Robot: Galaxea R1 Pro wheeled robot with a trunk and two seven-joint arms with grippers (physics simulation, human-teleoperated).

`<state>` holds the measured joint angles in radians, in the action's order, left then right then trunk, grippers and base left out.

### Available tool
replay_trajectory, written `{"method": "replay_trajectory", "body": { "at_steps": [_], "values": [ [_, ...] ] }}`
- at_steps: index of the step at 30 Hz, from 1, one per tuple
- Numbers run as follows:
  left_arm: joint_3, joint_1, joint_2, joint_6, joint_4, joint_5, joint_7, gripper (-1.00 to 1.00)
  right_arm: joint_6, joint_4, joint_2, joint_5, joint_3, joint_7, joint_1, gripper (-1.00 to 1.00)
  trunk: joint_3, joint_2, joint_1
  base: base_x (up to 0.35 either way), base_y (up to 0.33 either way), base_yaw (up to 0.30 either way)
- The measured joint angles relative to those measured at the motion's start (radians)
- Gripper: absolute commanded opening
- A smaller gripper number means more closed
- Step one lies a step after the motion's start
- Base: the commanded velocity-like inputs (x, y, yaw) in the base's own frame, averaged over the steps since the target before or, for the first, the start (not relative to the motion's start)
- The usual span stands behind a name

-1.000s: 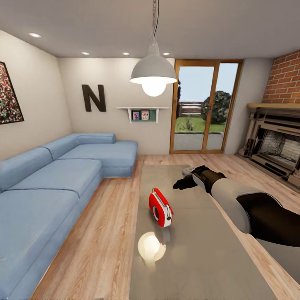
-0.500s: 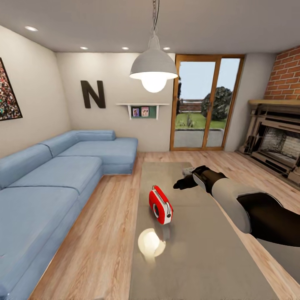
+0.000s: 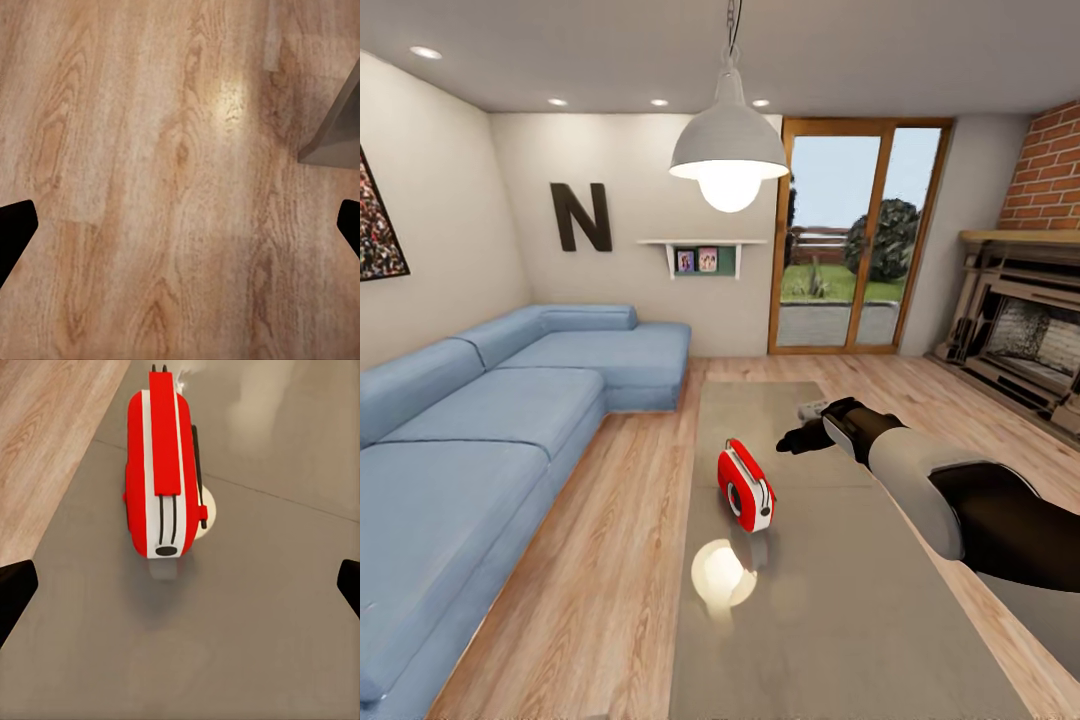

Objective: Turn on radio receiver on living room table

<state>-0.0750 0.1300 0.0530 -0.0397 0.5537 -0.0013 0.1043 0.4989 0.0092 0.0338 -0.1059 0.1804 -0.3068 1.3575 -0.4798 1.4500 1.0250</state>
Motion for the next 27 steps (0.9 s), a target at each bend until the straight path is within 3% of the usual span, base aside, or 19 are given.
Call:
{"method": "replay_trajectory", "body": {
  "at_steps": [27],
  "values": [
    [-0.005,0.0,-0.008,0.004,0.0,0.003,0.006,1.0,-0.018,0.0,-0.001,0.001,-0.001,-0.001,0.0,1.0,-0.036,0.0,0.0,0.07,0.0,0.0]
  ]
}}
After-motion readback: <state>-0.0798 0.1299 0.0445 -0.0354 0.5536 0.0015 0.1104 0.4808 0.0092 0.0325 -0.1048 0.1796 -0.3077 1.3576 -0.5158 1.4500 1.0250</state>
